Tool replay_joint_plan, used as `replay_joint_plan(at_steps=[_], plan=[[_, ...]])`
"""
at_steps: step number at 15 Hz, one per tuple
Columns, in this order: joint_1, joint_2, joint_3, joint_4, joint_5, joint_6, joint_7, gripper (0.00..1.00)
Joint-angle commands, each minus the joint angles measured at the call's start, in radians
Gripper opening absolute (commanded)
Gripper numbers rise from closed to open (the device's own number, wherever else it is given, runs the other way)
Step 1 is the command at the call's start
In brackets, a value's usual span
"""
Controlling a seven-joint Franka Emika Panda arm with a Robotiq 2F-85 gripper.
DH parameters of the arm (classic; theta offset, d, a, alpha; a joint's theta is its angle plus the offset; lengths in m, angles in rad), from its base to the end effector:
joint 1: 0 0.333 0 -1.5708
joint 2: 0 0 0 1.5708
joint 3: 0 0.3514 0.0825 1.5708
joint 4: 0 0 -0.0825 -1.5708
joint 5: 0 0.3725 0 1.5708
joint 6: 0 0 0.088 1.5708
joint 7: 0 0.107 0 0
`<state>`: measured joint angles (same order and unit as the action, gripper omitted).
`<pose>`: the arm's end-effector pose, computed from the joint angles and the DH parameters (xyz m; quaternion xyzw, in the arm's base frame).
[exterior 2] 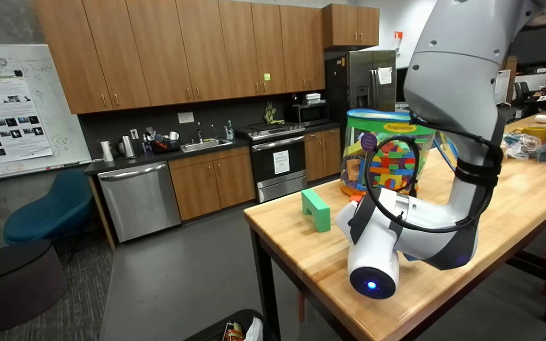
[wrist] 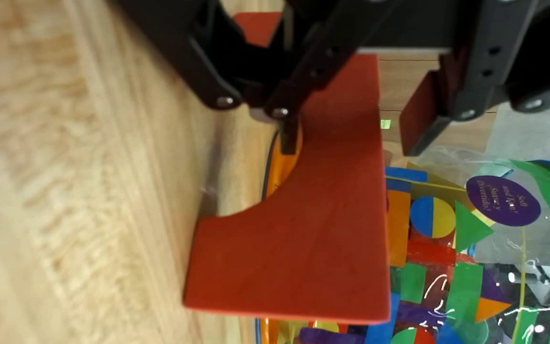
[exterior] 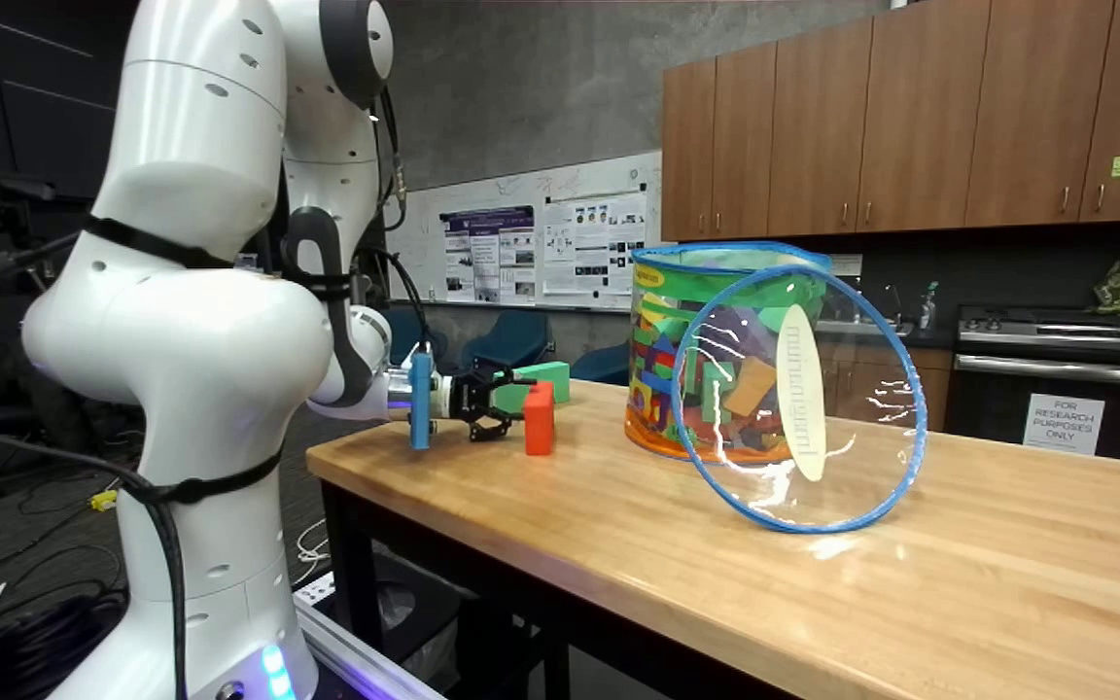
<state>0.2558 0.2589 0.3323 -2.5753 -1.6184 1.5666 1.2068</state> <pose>0.3841 0.1316 0.2363 0.6900 0.2369 0.1962 0.6552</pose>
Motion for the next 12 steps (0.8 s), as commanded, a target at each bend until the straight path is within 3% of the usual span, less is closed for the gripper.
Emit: replay_joint_plan(at_steps=[1,3,5,12], plan=[[0.017,-0.024,0.021,-0.032,0.036,0.023,0.007,0.75],[0.017,-0.031,0.030,-0.045,0.050,0.030,0.009,0.90],[0.015,-0.054,0.038,-0.052,0.066,0.044,0.011,0.97],[0.027,-0.209,0.069,-0.089,0.169,0.236,-0.010,1.00]])
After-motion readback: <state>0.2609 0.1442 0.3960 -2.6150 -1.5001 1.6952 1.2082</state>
